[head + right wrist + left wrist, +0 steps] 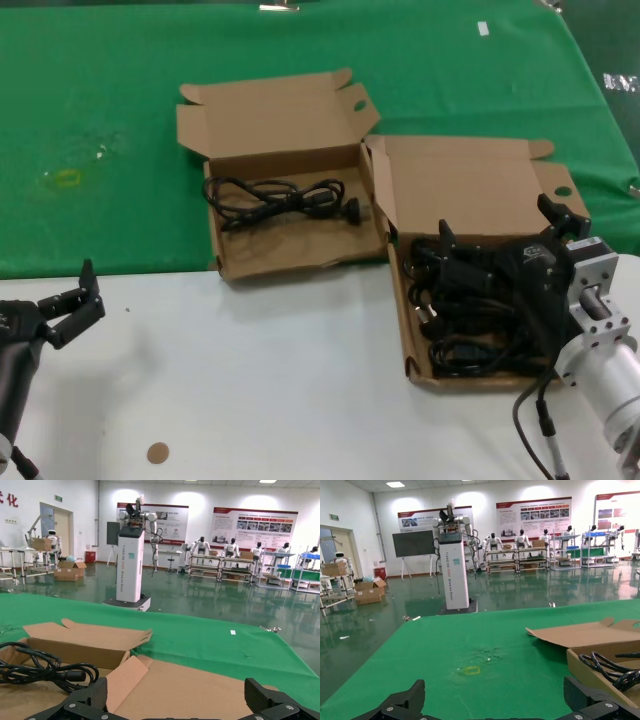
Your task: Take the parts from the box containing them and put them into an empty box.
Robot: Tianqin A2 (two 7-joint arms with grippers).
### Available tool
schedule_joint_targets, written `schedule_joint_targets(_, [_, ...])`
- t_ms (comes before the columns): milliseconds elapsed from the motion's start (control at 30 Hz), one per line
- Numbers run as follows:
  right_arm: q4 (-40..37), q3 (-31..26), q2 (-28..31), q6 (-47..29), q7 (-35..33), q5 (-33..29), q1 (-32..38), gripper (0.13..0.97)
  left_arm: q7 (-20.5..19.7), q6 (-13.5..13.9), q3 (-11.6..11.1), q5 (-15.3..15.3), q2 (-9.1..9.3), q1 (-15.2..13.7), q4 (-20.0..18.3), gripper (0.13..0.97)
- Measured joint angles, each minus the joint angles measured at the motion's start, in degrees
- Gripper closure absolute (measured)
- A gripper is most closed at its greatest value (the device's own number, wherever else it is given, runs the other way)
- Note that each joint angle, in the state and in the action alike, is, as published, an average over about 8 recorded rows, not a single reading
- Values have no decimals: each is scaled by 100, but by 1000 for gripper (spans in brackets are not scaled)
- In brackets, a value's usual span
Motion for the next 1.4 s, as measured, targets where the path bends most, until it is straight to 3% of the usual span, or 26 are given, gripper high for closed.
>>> schedule_joint_targets(1400, [0,0,0,0,0,0,0,129,0,0,0,0,0,0,0,132])
